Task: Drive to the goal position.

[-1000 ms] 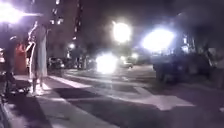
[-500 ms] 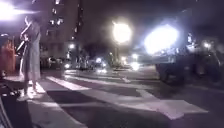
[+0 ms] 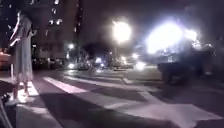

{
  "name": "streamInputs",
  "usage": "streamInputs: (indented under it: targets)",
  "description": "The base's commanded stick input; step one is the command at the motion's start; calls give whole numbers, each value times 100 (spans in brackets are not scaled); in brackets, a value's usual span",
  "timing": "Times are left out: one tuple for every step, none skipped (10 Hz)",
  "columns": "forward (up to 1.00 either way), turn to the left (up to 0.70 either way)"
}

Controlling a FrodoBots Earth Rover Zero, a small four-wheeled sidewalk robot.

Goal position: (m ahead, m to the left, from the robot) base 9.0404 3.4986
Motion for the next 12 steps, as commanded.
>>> streamInputs:
  targets:
    - [45, 0]
    - [45, 0]
    - [45, 0]
    - [45, 0]
    - [45, 0]
    - [45, 0]
    - [45, 0]
    - [45, 0]
    - [45, 0]
    - [45, 0]
    - [45, 0]
    - [45, 0]
